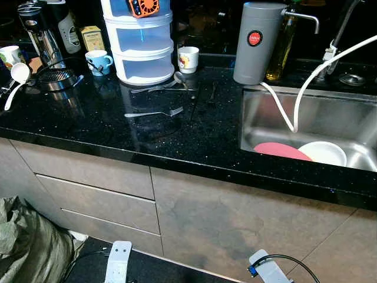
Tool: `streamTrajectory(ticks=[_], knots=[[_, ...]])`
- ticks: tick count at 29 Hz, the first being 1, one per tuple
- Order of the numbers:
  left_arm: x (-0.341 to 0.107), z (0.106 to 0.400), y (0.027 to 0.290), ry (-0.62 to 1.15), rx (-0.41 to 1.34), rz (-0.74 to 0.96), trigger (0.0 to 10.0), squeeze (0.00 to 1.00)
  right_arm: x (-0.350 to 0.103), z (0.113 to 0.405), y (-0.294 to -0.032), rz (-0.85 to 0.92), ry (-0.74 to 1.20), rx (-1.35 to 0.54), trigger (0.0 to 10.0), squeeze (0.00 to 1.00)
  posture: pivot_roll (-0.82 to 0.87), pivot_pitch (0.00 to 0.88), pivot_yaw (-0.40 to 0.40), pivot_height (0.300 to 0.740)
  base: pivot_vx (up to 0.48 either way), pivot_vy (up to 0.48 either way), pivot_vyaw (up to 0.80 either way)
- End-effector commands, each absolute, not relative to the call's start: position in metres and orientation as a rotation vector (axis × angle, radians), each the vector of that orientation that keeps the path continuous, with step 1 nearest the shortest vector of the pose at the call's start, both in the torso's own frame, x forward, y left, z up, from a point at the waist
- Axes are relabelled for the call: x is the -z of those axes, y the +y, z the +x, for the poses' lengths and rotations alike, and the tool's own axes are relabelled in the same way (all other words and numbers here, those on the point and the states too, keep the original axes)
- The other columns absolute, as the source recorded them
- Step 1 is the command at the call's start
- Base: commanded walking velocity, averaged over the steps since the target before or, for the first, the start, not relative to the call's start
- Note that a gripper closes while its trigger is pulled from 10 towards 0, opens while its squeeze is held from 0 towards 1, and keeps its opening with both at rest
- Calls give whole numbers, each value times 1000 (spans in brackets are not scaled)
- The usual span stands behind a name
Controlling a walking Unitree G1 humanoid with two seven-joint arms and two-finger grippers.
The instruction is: Kitchen organization
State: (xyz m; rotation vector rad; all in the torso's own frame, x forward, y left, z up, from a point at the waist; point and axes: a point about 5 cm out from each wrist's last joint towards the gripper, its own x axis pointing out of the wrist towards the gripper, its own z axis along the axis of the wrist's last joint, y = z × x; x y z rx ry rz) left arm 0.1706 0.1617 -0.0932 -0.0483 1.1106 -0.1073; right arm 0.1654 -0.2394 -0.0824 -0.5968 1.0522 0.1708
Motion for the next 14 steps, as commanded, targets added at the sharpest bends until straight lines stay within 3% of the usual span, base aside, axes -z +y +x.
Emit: streamTrajectory(ticks=[1,14], knots=[[93,170,164,1117,101,-45,10000,0,82,167,-237,-578,1042,-166,10000,0,-141,0,26,740,0,0,0],[93,170,164,1118,102,-46,10000,0,82,167,-237,-576,1042,-165,10000,0,-141,0,26,740,0,0,0]])
